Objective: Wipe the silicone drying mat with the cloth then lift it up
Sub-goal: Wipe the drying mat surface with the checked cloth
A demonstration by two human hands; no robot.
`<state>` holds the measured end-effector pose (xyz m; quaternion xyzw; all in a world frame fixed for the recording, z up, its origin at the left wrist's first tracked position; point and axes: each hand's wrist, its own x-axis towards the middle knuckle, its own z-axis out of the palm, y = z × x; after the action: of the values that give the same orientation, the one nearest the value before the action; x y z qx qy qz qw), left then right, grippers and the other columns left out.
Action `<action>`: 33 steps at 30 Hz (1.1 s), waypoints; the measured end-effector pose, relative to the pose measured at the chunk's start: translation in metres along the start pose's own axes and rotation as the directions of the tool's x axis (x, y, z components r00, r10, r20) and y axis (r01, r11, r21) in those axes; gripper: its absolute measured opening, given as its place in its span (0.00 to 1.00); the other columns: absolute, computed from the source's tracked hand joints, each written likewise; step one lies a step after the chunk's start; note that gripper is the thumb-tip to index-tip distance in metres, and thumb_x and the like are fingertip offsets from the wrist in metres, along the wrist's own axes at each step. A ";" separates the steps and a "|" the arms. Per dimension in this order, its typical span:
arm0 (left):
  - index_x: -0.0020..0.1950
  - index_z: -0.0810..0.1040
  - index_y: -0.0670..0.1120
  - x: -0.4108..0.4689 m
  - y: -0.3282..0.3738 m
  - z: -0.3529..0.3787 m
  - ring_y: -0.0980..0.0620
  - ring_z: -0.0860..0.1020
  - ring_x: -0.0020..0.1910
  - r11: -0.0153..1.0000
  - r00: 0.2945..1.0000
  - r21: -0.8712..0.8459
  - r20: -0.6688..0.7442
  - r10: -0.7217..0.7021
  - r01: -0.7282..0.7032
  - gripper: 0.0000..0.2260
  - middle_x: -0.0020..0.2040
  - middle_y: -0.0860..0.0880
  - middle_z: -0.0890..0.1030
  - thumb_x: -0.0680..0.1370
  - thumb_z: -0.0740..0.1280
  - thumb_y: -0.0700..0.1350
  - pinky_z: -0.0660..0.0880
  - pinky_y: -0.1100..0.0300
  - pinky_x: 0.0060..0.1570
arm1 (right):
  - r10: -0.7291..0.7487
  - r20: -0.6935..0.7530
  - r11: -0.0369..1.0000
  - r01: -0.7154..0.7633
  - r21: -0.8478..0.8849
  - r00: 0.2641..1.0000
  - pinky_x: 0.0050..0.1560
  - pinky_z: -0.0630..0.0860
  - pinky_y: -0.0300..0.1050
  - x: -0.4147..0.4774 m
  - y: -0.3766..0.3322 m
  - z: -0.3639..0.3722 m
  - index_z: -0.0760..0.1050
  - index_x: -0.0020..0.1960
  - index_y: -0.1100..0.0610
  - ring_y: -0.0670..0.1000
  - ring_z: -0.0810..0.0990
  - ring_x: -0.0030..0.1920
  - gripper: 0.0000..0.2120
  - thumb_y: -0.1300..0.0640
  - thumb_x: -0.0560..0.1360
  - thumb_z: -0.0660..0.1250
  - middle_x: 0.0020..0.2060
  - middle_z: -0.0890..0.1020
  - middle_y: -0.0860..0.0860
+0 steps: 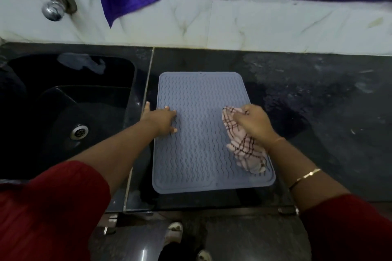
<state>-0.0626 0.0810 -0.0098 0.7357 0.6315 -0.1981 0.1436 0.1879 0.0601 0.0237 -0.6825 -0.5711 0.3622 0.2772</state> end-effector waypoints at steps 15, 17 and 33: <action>0.60 0.73 0.44 0.028 -0.001 -0.026 0.48 0.77 0.57 0.995 0.997 0.066 -0.015 0.078 -0.077 0.27 0.57 0.45 0.78 0.68 0.75 0.57 0.73 0.57 0.51 | 0.417 0.139 0.611 -0.390 0.688 0.898 0.36 0.81 0.49 0.141 -0.070 0.027 0.74 0.59 0.64 0.56 0.81 0.44 0.12 0.59 0.79 0.61 0.52 0.81 0.61; 0.60 0.74 0.44 0.031 0.000 -0.029 0.48 0.77 0.57 0.994 0.997 0.072 -0.002 0.081 -0.081 0.27 0.57 0.46 0.78 0.68 0.75 0.56 0.74 0.57 0.51 | 0.428 0.051 0.799 -0.405 0.444 0.902 0.52 0.79 0.55 0.149 -0.064 0.040 0.70 0.65 0.63 0.59 0.78 0.56 0.24 0.46 0.78 0.61 0.61 0.76 0.62; 0.79 0.47 0.44 0.078 -0.009 -0.063 0.46 0.53 0.77 0.998 0.994 0.063 -0.107 0.001 0.006 0.54 0.79 0.45 0.52 0.65 0.70 0.68 0.49 0.46 0.74 | -0.292 0.025 0.630 0.212 -0.747 0.956 0.65 0.59 0.67 0.194 -0.068 0.079 0.70 0.66 0.52 0.61 0.65 0.67 0.19 0.52 0.75 0.61 0.65 0.70 0.56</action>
<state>-0.0550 0.1792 0.0090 0.7487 0.6326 -0.1786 0.0858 0.1013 0.2605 -0.0032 -0.6659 -0.7440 0.0221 0.0510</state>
